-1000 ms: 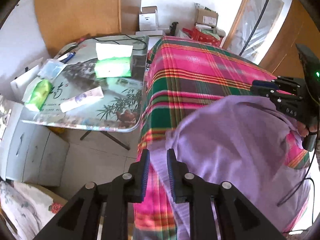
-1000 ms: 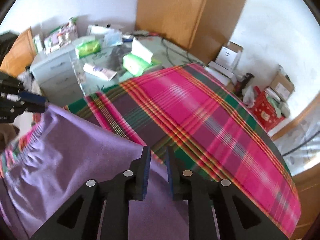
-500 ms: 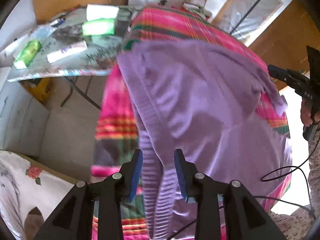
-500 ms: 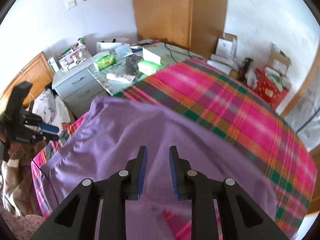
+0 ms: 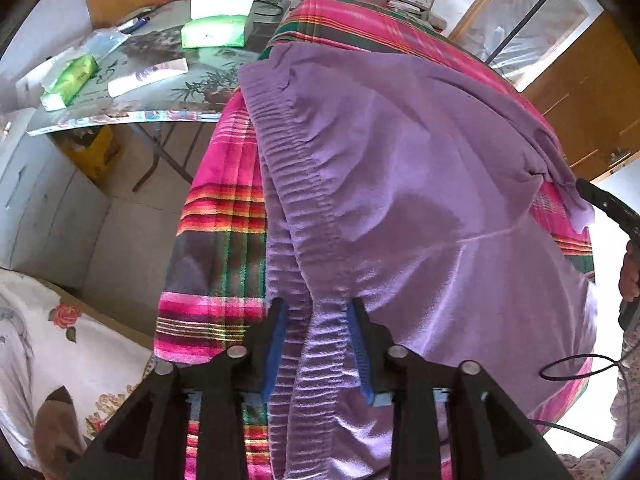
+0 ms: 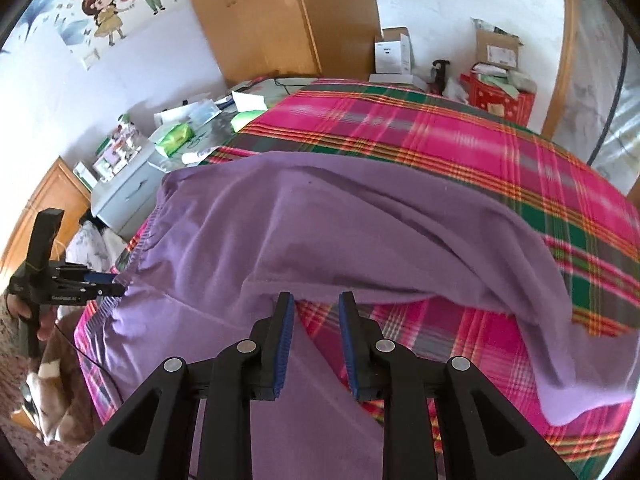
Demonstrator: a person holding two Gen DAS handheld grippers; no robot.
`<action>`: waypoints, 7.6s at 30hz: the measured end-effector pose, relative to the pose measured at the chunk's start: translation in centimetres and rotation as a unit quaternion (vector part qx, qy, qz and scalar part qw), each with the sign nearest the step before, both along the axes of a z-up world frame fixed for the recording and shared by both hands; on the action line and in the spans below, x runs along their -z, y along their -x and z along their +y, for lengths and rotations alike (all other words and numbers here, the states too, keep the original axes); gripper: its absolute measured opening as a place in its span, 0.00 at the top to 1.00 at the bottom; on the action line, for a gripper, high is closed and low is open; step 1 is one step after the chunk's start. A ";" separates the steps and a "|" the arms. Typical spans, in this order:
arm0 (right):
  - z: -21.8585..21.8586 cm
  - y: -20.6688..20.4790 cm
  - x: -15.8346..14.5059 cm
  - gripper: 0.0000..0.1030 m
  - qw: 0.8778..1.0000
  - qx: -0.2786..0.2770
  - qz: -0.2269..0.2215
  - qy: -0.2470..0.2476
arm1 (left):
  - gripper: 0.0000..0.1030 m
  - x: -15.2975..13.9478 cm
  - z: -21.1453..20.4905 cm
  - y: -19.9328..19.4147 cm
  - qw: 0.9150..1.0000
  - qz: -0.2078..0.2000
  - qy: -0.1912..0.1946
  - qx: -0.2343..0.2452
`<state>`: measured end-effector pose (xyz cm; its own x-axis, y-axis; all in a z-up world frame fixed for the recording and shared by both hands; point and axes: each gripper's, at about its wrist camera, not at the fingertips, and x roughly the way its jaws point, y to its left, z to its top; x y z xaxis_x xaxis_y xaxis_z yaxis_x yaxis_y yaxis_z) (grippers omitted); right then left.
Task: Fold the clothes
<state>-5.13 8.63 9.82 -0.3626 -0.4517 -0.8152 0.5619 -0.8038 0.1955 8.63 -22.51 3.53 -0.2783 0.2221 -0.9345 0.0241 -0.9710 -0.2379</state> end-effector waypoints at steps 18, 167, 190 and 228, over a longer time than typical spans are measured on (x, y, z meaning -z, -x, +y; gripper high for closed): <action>0.5 -1.6 2.4 0.77 0.999 -0.012 -0.025 0.019 | 0.95 -0.5 -0.9 -0.5 0.999 0.016 0.018 -0.045; 27.8 10.0 7.2 0.83 0.899 0.329 -0.085 0.277 | 0.79 1.3 31.9 8.3 0.947 0.135 0.107 0.272; 29.5 6.3 2.6 0.97 0.901 0.354 0.004 0.252 | 0.95 -1.0 29.4 7.8 0.951 0.179 0.090 0.236; 28.7 7.9 5.1 0.96 0.886 0.345 -0.031 0.307 | 0.97 -1.3 28.2 7.0 0.954 0.167 0.076 0.236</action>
<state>-13.01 37.31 4.73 -0.6884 -0.5049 -0.5207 -0.0502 -0.6830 0.7286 1.59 5.70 4.81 -0.4695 0.2649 -0.8423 -0.4767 -0.8790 -0.0108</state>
